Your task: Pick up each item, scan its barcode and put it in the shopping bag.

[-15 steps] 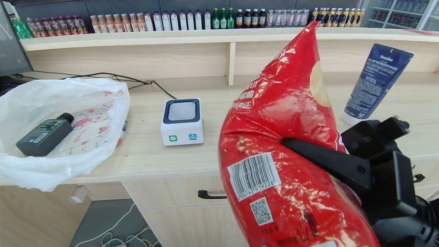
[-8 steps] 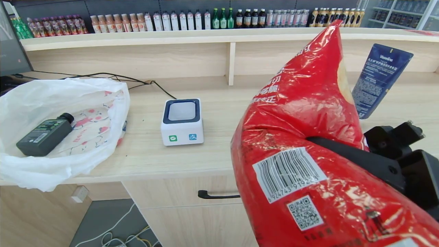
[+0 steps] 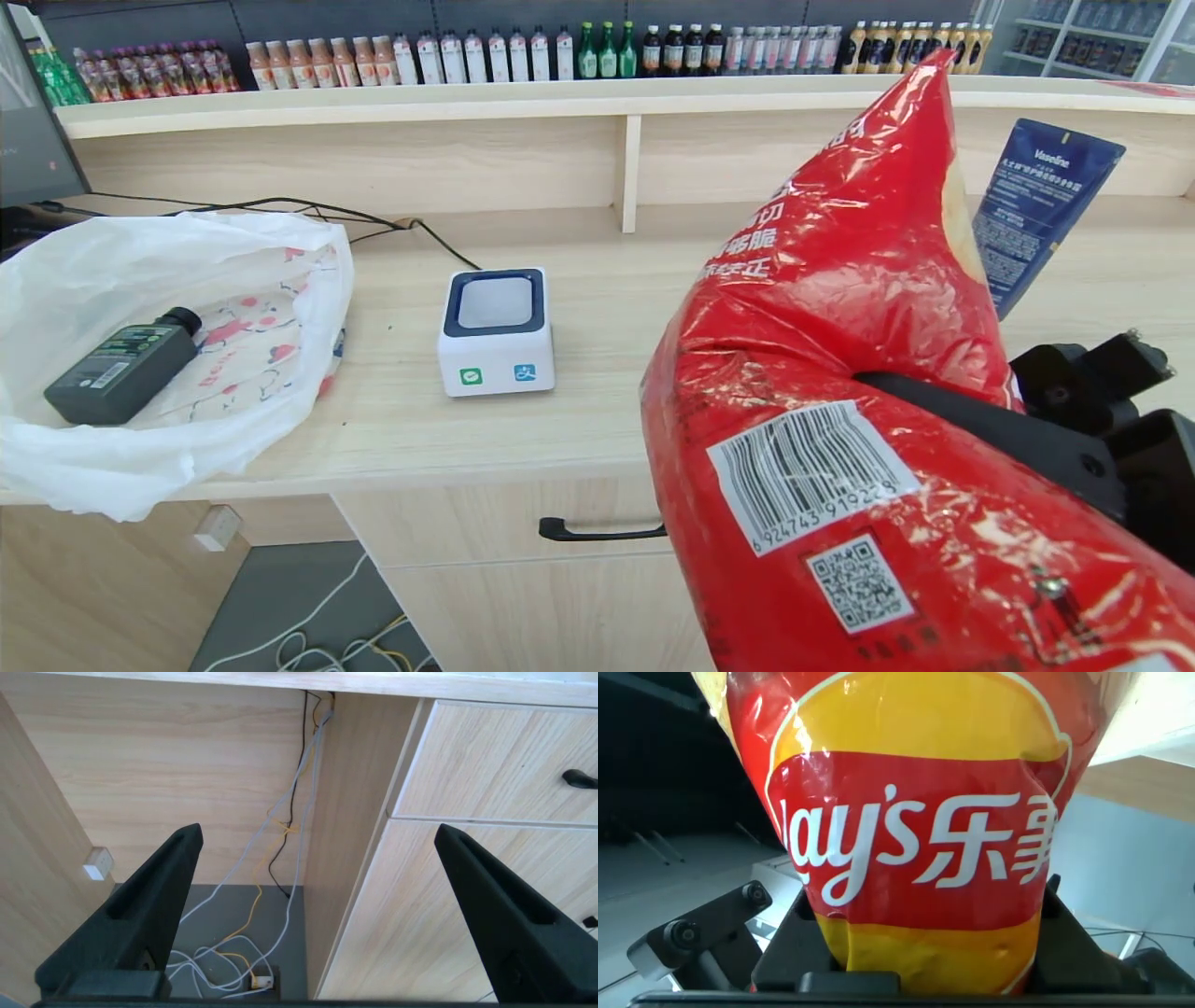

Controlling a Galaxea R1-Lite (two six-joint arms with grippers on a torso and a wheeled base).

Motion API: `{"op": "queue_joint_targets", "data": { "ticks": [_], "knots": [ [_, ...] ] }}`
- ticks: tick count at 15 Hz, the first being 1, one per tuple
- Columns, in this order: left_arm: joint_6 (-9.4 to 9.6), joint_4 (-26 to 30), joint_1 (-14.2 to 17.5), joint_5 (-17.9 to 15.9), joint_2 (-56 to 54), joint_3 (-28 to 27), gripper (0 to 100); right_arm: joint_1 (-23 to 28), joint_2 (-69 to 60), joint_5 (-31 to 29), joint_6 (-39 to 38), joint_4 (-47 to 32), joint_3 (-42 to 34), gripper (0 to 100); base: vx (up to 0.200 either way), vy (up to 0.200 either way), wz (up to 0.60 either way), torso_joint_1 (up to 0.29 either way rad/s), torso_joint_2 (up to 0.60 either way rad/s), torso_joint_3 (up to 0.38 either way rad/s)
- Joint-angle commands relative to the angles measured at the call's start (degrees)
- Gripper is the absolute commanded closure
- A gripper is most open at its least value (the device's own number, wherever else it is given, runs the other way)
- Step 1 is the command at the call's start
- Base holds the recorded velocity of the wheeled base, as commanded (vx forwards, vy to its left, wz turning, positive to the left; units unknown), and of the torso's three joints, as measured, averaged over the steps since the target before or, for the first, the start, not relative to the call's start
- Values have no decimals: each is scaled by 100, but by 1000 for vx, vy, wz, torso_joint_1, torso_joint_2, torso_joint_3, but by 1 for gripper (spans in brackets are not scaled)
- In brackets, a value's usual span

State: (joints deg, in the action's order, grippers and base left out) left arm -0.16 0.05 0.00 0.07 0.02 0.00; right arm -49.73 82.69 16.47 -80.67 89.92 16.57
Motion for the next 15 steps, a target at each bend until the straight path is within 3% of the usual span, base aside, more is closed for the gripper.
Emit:
{"op": "queue_joint_targets", "data": {
  "ticks": [1, 15],
  "knots": [
    [-2, 4, 0, 1, -2, 0, 0, -2, 19, 5, -2, 8, 13, 100, 0, 0, 0, 0, 0, 0],
    [-2, 4, 0, 1, -2, 0, 0, -11, 54, -12, 112, 8, 75, 100, 0, 0, 0, 0, 0, 0]
  ]
}}
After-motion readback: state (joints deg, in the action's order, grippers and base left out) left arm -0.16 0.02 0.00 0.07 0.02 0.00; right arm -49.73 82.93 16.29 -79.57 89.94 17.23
